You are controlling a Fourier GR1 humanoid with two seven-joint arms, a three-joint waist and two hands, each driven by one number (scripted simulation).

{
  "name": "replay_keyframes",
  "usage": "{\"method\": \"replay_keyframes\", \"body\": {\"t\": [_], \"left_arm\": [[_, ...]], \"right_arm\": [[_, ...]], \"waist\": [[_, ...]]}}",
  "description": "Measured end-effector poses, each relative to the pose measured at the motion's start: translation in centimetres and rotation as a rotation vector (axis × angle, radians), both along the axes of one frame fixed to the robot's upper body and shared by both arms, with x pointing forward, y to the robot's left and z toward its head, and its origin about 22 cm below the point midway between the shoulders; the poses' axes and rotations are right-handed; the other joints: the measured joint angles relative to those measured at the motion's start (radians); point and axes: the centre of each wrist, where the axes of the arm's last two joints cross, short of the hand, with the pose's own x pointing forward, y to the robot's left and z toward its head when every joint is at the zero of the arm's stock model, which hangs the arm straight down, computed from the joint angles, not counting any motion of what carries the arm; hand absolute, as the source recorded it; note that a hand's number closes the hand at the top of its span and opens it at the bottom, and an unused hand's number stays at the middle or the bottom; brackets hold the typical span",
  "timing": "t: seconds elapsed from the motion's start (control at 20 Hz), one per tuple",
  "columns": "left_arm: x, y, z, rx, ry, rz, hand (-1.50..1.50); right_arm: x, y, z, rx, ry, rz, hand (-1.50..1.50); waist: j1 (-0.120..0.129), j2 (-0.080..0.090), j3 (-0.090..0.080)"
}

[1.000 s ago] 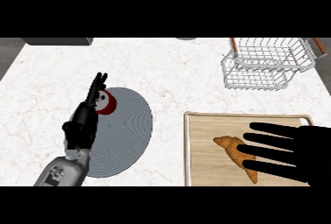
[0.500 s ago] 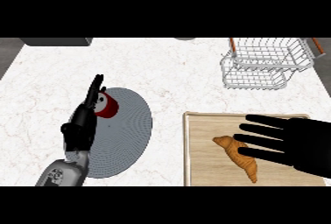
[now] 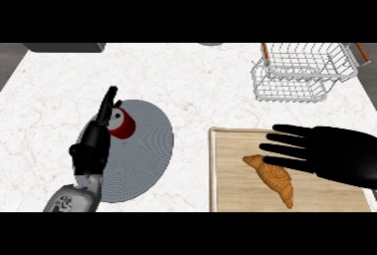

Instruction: Pick the croissant from the tray and place it in the tiered basket

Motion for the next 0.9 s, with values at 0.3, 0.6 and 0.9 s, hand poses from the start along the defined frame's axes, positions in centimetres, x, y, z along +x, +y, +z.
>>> {"method": "replay_keyframes", "body": {"t": [0.3,0.6,0.9], "left_arm": [[0.6,0.0,0.0,-0.001,0.001,0.002,0.0],[0.7,0.2,0.0,0.005,-0.003,0.004,0.0],[0.1,0.6,0.0,0.001,-0.002,0.007,0.0]], "right_arm": [[0.3,-0.1,-1.8,0.006,0.033,0.027,-1.5],[0.6,0.7,-2.6,0.002,0.046,0.036,-1.5],[0.3,1.1,-3.6,-0.017,0.06,0.028,-1.5]], "waist": [[-0.002,0.0,0.0],[-0.002,-0.001,0.0],[-0.002,-0.001,0.0]]}}
